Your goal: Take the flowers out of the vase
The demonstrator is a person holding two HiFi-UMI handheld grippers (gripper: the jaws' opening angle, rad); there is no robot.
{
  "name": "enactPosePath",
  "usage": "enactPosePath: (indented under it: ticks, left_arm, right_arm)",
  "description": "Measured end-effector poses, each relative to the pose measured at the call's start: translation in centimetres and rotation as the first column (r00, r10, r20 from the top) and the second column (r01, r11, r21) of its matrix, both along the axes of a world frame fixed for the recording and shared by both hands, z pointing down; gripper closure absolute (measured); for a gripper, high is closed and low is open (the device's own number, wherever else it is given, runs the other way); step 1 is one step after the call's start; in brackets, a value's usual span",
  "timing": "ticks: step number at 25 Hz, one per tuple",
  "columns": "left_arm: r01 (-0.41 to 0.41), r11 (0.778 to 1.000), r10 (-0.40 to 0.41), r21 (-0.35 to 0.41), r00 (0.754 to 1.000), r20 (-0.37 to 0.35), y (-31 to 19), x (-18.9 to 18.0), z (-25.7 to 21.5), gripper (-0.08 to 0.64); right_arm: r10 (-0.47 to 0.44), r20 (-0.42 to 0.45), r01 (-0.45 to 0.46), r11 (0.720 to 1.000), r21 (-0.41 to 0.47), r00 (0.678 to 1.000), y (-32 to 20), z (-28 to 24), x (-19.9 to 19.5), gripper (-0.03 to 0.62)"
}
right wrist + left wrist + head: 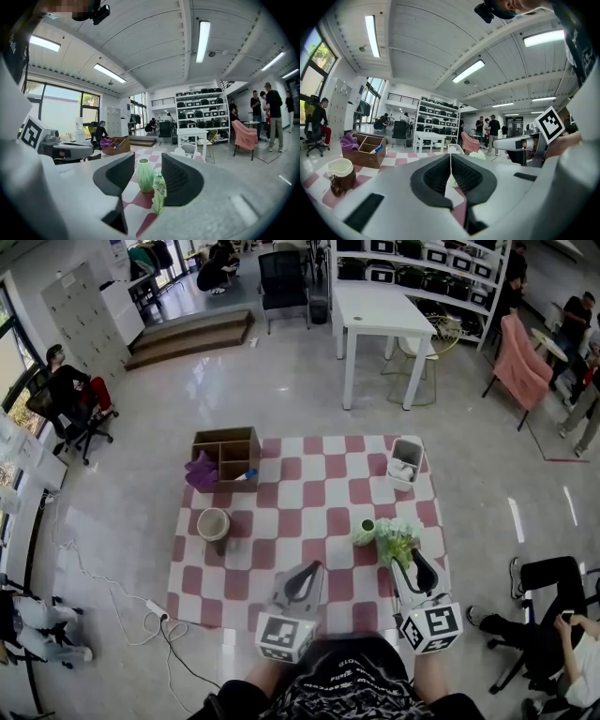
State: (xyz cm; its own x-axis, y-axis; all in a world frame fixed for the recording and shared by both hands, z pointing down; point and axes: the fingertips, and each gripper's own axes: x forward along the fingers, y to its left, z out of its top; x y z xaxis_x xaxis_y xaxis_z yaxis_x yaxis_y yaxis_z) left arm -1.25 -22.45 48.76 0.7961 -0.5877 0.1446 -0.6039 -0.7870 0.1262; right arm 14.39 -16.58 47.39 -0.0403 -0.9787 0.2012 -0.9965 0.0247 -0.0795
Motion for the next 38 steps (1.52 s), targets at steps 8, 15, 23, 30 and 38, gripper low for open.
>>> enactPosePath:
  ticks: [8,15,23,30,38]
  left_arm:
    - [0.001,1.0,-0.001,-0.003,1.0,0.01,0.4,0.2,0.5,0.546]
    - [0.003,1.0,-0.002,-0.011,1.0,0.009,0.6,0.3,0.7,0.546]
    - [0.014,1.0,-0.014,-0.027,1.0,0.004,0.6,0.2,1.3,0.546]
    - [0.01,0.999,-0.009,-0.035,1.0,0.023,0.6,0.5,2.0,0.546]
    - [0.0,0.999,0.001,-0.038,1.0,0.022,0.2,1.3,1.8,0.546]
  right_arm:
    - [-0.011,0.011,0.011,1.0,-0.015,1.0,0.4,1.1,-0.7,0.534]
    - [0.003,0.012,-0.002,0.998,-0.058,1.0,0.5,2.2,-0.7,0.588]
    - [0.003,-0.006,-0.003,0.997,-0.073,1.0,0.8,2.9,-0.7,0.588]
    - [-0.007,-0.026,0.005,0.996,-0.088,1.0,0.7,3.3,-0.7,0.588]
    - [-0.005,-0.028,0.002,0.994,-0.113,1.0,0.7,4.1,0.0,0.588]
